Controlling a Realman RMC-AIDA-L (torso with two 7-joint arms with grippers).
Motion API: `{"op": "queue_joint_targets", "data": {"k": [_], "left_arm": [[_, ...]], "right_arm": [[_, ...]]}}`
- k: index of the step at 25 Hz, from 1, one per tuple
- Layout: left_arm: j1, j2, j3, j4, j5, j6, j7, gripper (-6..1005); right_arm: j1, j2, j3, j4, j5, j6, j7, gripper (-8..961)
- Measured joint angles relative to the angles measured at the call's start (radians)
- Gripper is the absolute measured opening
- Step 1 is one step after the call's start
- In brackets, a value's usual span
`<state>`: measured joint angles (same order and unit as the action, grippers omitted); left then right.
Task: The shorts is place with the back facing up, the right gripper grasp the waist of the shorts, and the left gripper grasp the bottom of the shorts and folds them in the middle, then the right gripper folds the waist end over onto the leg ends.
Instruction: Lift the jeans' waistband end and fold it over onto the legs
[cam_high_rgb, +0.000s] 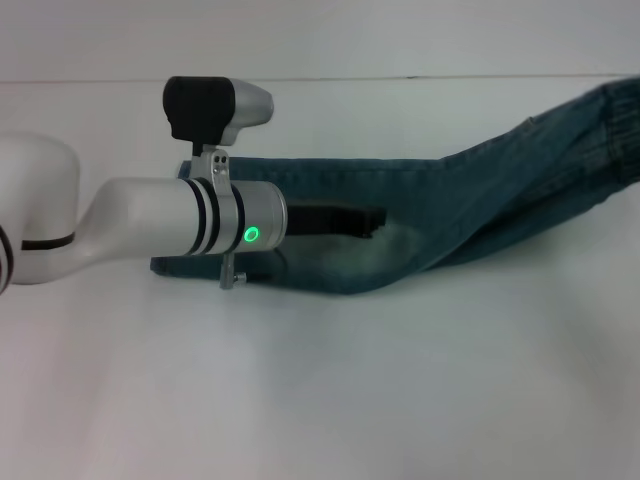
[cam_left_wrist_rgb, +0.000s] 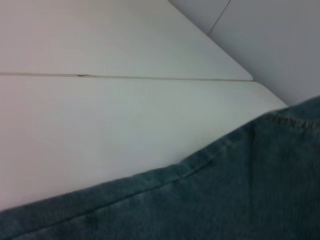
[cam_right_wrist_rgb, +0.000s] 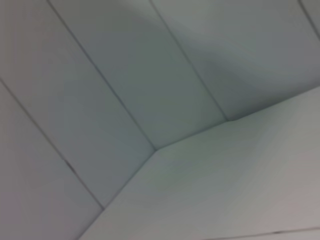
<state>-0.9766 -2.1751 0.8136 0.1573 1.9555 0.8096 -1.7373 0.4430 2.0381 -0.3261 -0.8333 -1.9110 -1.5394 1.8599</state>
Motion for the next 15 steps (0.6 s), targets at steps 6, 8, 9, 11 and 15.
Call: {"op": "queue_joint_targets", "data": {"k": [6,8,9,11,15], "left_arm": [[-0.011,0.000,-0.005,-0.035,-0.019,-0.005,0.025,32],[-0.013,0.000,-0.008,-0.047,-0.026,-0.002,0.037,32],[-0.015,0.000,-0.009,-0.053,-0.029,-0.002,0.042,33],[-0.018,0.000,-0.010,-0.063,-0.036,0.001,0.049,33],[-0.024,0.000,-0.011,-0.082,-0.050,0.021,0.057,35]], "right_arm": [[0.047,0.015,-0.048,-0.071,0.000,-0.014,0.043,78],[0.059,0.022,-0.067,-0.102,0.000,-0.017,0.059,79],[0.065,0.025,-0.074,-0.116,0.000,-0.018,0.067,80],[0.076,0.030,-0.085,-0.134,0.001,-0.021,0.078,81],[0.097,0.033,-0.111,-0.163,0.005,-0.030,0.102,83]]}}
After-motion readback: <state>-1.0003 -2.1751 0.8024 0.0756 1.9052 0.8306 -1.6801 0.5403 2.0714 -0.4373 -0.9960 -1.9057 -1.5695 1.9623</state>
